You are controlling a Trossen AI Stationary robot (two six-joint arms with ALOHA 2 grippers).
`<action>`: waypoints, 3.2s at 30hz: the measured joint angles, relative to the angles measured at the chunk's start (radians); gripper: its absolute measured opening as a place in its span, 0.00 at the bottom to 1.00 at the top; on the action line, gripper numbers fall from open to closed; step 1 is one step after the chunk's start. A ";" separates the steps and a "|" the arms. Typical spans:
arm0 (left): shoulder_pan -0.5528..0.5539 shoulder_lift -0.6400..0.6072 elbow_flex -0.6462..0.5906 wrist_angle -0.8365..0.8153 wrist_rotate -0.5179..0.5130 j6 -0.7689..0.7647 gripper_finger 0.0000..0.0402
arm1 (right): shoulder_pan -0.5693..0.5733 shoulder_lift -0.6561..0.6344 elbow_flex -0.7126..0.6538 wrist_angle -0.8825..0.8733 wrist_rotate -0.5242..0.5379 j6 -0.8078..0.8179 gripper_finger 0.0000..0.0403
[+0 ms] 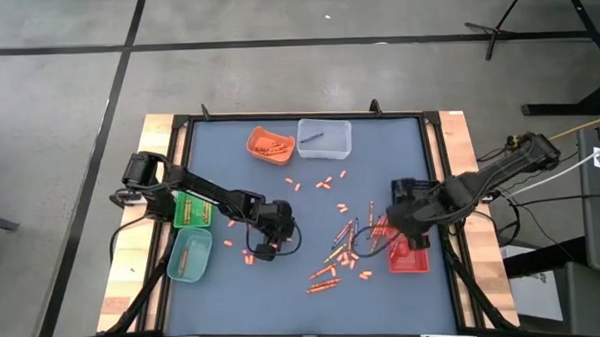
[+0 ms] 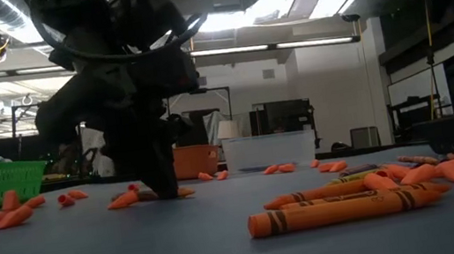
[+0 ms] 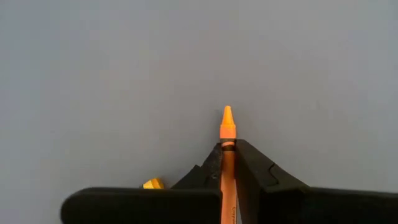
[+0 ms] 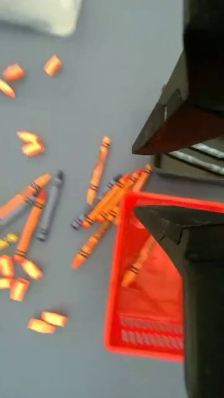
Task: Sort crayons
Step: Put the light orange crayon into the red bin
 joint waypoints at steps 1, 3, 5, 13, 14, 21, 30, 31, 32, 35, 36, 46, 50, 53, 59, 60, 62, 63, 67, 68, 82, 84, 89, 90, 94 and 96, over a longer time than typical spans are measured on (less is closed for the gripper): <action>0.000 0.001 -0.001 0.011 -0.001 -0.007 0.01 | 0.000 -0.037 -0.031 0.029 0.019 0.000 0.35; 0.000 0.003 -0.002 0.041 -0.004 -0.024 0.01 | 0.000 -0.106 -0.094 0.089 0.050 0.000 0.35; 0.000 0.006 -0.003 0.084 -0.020 -0.026 0.02 | 0.000 -0.166 -0.152 0.154 0.067 0.000 0.35; 0.001 0.008 -0.003 0.351 -0.160 -0.079 0.02 | 0.000 -0.271 -0.315 0.401 0.072 -0.011 0.35; 0.001 0.007 -0.003 0.390 -0.170 -0.079 0.02 | 0.000 -0.271 -0.328 0.426 0.084 -0.028 0.35; 0.001 0.006 -0.003 0.646 -0.258 -0.078 0.02 | 0.000 -0.237 -0.418 0.683 0.232 -0.157 0.35; 0.001 0.004 -0.002 0.932 -0.377 -0.077 0.02 | -0.001 -0.173 -0.443 0.966 0.324 -0.287 0.35; 0.002 0.004 -0.001 0.963 -0.378 -0.077 0.02 | -0.001 -0.166 -0.443 1.003 0.333 -0.302 0.35; 0.002 0.003 -0.001 0.990 -0.378 -0.077 0.02 | -0.004 -0.159 -0.443 1.044 0.339 -0.313 0.35; 0.002 0.002 -0.001 1.060 -0.377 -0.077 0.02 | -0.029 -0.141 -0.443 1.162 0.330 -0.337 0.35; 0.002 0.002 -0.001 1.081 -0.377 -0.077 0.02 | -0.040 -0.137 -0.443 1.197 0.328 -0.336 0.35; 0.002 0.002 -0.001 1.215 -0.363 0.003 0.02 | -0.171 -0.072 -0.443 1.432 0.156 -0.336 0.35; 0.002 0.002 -0.001 1.235 -0.361 0.010 0.02 | -0.207 -0.031 -0.443 1.499 0.064 -0.336 0.35; 0.002 0.002 0.000 1.238 -0.361 0.010 0.02 | -0.229 0.004 -0.443 1.549 0.056 -0.336 0.35; 0.003 0.001 0.000 1.250 -0.361 0.011 0.02 | -0.245 0.068 -0.443 1.660 0.056 -0.336 0.35; 0.003 0.001 0.000 1.250 -0.361 0.011 0.02 | -0.245 0.075 -0.442 1.670 0.056 -0.336 0.35; 0.002 0.001 0.000 1.250 -0.361 0.011 0.02 | -0.245 0.084 -0.442 1.669 0.056 -0.336 0.35; 0.002 0.001 0.000 1.249 -0.361 0.011 0.02 | -0.244 0.088 -0.442 1.670 0.056 -0.336 0.35; 0.002 0.001 0.000 1.248 -0.361 0.011 0.02 | -0.244 0.089 -0.442 1.669 0.056 -0.336 0.31; 0.003 0.001 0.000 1.248 -0.361 0.012 0.02 | -0.244 0.089 -0.442 1.669 0.056 -0.336 0.29; 0.005 0.001 0.000 1.243 -0.360 0.075 0.02 | -0.244 0.088 -0.442 1.666 0.056 -0.337 0.03; 0.006 0.001 0.000 1.228 -0.360 0.074 0.02 | -0.244 0.088 -0.442 1.652 0.056 -0.338 0.05; 0.008 0.001 0.000 1.191 -0.360 0.046 0.03 | -0.244 0.087 -0.442 1.607 0.066 -0.338 0.05; 0.008 0.001 0.000 1.179 -0.360 0.035 0.04 | -0.243 0.086 -0.442 1.592 0.069 -0.337 0.04; 0.008 0.001 0.000 1.117 -0.363 0.024 0.12 | -0.242 0.079 -0.442 1.531 0.074 -0.314 0.02; 0.008 0.002 0.000 1.073 -0.363 0.014 0.16 | -0.242 0.078 -0.442 1.497 0.073 -0.290 0.04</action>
